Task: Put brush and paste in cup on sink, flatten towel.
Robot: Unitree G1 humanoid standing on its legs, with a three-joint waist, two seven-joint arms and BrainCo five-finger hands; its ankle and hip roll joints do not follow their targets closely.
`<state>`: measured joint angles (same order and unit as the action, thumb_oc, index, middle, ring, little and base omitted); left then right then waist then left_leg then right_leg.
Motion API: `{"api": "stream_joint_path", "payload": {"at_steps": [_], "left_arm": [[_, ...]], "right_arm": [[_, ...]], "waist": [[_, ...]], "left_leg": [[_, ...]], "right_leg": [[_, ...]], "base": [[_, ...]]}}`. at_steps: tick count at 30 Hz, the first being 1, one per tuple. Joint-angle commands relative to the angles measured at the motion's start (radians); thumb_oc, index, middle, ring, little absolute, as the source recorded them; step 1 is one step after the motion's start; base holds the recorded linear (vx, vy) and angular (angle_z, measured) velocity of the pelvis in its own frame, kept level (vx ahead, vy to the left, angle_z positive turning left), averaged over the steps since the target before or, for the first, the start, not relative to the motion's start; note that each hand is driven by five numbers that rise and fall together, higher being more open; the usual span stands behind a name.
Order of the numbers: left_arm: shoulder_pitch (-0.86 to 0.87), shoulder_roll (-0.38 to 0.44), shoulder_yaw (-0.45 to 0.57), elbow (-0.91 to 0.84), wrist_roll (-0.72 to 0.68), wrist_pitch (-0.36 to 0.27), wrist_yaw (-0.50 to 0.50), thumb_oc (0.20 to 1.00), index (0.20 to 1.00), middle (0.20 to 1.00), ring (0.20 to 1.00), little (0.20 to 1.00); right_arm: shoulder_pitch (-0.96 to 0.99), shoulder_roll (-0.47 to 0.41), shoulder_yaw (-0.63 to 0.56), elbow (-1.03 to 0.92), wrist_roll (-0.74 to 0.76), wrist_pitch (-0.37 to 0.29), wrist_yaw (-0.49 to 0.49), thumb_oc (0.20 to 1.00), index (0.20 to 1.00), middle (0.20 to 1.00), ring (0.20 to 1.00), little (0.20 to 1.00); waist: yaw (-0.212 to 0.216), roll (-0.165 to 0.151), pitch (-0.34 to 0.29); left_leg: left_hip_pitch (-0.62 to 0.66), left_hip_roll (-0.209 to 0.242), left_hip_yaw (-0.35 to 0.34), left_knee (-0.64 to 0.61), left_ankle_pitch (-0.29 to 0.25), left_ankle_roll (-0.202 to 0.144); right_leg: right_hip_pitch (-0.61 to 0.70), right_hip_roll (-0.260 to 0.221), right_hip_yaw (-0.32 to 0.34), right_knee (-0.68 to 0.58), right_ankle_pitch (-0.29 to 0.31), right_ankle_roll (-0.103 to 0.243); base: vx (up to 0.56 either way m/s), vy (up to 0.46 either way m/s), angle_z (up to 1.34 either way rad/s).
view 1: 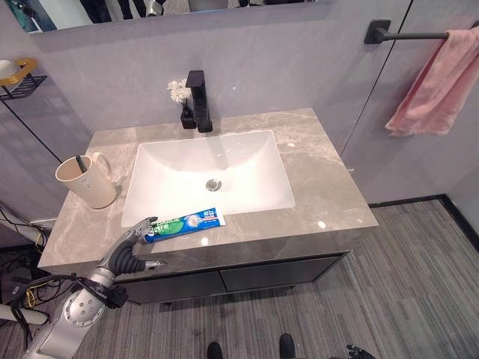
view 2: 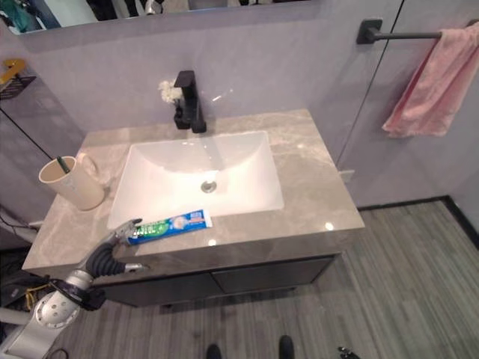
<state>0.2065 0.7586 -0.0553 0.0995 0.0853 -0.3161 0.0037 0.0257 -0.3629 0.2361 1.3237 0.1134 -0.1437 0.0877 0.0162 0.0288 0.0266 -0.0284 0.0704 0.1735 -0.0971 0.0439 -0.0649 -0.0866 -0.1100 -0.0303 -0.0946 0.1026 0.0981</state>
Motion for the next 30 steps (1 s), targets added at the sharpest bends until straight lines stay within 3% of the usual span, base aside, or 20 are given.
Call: {"api": "stream_joint_path", "payload": {"at_steps": [1,6,16,17,22,30], "left_arm": [[-0.044,-0.001,-0.008,-0.010,-0.036,-0.007,-0.015,0.765,0.765,0.765,0.765,0.765],[-0.043,-0.001,-0.017,-0.012,-0.034,-0.001,-0.025,0.620,0.620,0.620,0.620,0.620],[-0.051,0.043,-0.045,-0.019,0.029,-0.003,-0.043,0.630,0.630,0.630,0.630,0.630],[-0.051,0.048,-0.048,-0.022,0.033,-0.004,-0.045,0.642,0.642,0.642,0.642,0.642],[-0.054,0.056,-0.051,-0.018,0.048,-0.001,-0.045,1.000,1.000,1.000,1.000,1.000],[-0.059,0.049,-0.061,-0.014,0.050,-0.002,-0.042,1.000,1.000,1.000,1.000,1.000]], "right_arm": [[-0.051,0.012,-0.003,0.031,0.037,-0.002,-0.014,1.000,1.000,1.000,1.000,1.000],[-0.051,0.011,-0.005,0.029,0.040,-0.003,-0.016,1.000,1.000,1.000,1.000,1.000],[-0.048,0.011,-0.003,0.024,0.037,-0.001,-0.016,1.000,1.000,1.000,1.000,1.000],[-0.047,0.009,-0.004,0.026,0.037,0.000,-0.015,1.000,1.000,1.000,1.000,1.000],[-0.046,0.011,-0.004,0.025,0.038,0.003,-0.016,1.000,1.000,1.000,1.000,1.000],[-0.045,0.013,-0.005,0.028,0.042,0.002,-0.020,1.000,1.000,1.000,1.000,1.000]], "waist": [[-0.004,-0.029,0.033],[-0.004,-0.028,0.033],[-0.007,-0.027,0.032],[-0.008,-0.027,0.032],[-0.008,-0.027,0.030],[-0.008,-0.023,0.028]], "left_leg": [[0.009,-0.007,-0.049,0.010,-0.040,-0.001],[0.009,-0.007,-0.050,0.010,-0.041,-0.001],[0.007,-0.006,-0.049,0.010,-0.041,-0.003],[0.007,-0.006,-0.048,0.010,-0.041,-0.002],[0.009,-0.006,-0.047,0.010,-0.042,-0.003],[0.012,-0.005,-0.045,0.010,-0.042,-0.003]], "right_leg": [[-0.002,-0.040,-0.013,0.007,0.036,0.046],[-0.001,-0.040,-0.016,0.007,0.035,0.046],[-0.003,-0.040,-0.016,0.007,0.034,0.047],[-0.003,-0.040,-0.016,0.007,0.034,0.047],[-0.003,-0.039,-0.014,0.007,0.034,0.047],[0.000,-0.039,-0.016,0.007,0.032,0.047]], "base": [[0.00,0.000,0.00],[0.00,0.000,0.00],[0.00,0.000,0.00],[0.00,0.000,0.00],[0.00,0.000,0.00],[0.00,0.000,0.00]]}}
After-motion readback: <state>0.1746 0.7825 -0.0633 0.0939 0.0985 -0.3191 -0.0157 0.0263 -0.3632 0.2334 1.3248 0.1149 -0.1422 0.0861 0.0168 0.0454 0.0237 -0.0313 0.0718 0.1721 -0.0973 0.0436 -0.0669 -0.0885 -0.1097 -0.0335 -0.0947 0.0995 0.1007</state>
